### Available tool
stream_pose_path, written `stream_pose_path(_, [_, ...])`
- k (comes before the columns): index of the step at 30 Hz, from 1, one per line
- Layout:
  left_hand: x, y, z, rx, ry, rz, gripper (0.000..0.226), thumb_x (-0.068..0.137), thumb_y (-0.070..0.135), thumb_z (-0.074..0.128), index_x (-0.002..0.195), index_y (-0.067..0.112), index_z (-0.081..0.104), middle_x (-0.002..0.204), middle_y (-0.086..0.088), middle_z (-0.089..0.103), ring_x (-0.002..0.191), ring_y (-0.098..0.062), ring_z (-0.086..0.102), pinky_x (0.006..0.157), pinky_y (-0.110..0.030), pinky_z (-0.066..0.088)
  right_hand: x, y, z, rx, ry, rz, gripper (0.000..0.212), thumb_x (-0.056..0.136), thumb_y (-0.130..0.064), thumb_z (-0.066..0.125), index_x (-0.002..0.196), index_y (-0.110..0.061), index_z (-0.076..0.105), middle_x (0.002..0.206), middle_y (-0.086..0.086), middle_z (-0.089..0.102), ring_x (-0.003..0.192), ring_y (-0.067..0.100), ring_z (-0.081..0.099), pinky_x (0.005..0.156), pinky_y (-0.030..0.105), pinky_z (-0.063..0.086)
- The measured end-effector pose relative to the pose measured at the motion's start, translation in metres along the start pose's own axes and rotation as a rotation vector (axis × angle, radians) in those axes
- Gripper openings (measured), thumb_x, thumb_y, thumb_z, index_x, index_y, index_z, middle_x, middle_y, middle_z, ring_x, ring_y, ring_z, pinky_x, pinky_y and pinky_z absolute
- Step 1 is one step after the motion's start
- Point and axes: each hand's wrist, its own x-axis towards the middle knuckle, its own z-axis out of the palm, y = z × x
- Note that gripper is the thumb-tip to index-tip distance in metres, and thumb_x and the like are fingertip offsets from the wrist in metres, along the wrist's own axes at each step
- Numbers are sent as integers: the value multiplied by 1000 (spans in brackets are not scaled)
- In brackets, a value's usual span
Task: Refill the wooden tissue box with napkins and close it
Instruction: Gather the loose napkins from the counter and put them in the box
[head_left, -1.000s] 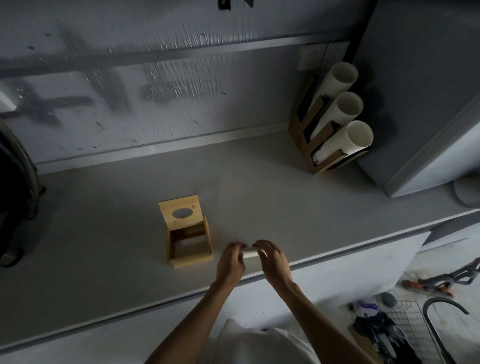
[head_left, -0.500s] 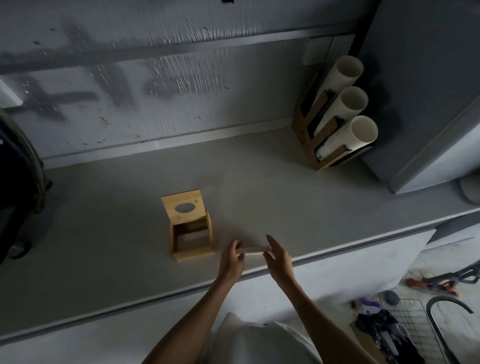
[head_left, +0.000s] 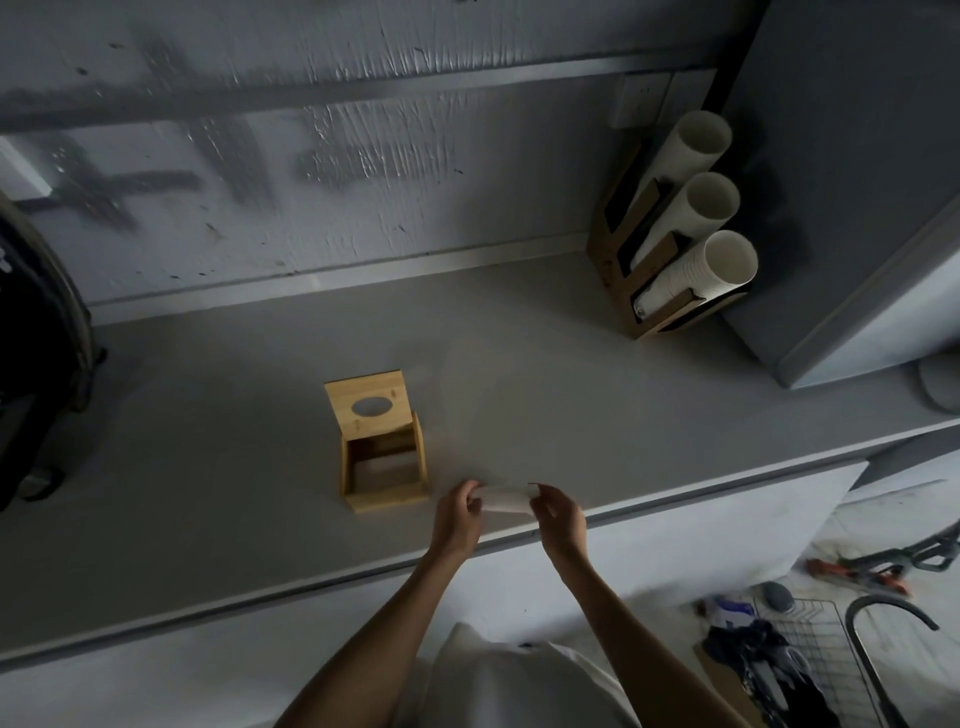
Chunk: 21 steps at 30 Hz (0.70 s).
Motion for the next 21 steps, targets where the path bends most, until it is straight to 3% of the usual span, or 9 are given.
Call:
stream_pose_path(3, [4,0,-7,-200,8,-134,7,85,13,64,92,12,67,92,-10,68,87,-25,61,74,-36,50,3,0,-8,12,-47,51,20,83,-9,60,88,-22,74,80,3,70,73,15,60,61,26,43])
stream_pose_path(5, [2,2,-14,-352,-8,-271,11,83,9,69,80,19,65,86,-8,66,82,-24,60,80,-46,55,5,-3,-14,102,-137,116,22,83,-7,60,84,-25,74,78,5,67,67,15,57,60,29,45])
stream_pose_path(7, [0,2,-19,-413,-54,-311,13,83,5,69,80,17,65,86,-9,65,81,-24,60,83,-48,56,4,-10,-21,194,-211,185,22,86,-3,59,93,-19,72,81,8,64,71,16,58,59,26,50])
stream_pose_path(13, [-18,7,-52,-411,-115,-176,12,84,6,68,96,3,68,85,-12,67,73,-21,63,67,-32,56,-6,-32,-39,186,-413,158,26,86,-2,61,111,-6,67,104,15,69,97,27,65,83,34,56])
stream_pose_path(15, [-20,7,-78,-413,-48,-120,13,83,7,71,95,2,69,77,-10,69,64,-15,64,62,-27,56,-7,-57,-28,171,-418,103,25,85,-1,63,109,-6,69,103,14,69,96,26,66,77,29,57])
stream_pose_path(18, [-12,5,-127,-357,93,-63,7,81,5,71,77,10,71,56,8,66,49,-3,59,60,-29,50,-1,-97,15,115,-381,36,24,83,2,65,106,-3,67,96,14,67,83,23,65,63,23,58])
stream_pose_path(21, [3,3,-172,-231,230,-63,5,79,9,68,75,11,71,58,1,65,56,-12,60,58,-27,46,4,-126,70,9,-353,-30,26,81,1,67,106,2,66,92,14,68,76,27,66,64,36,60])
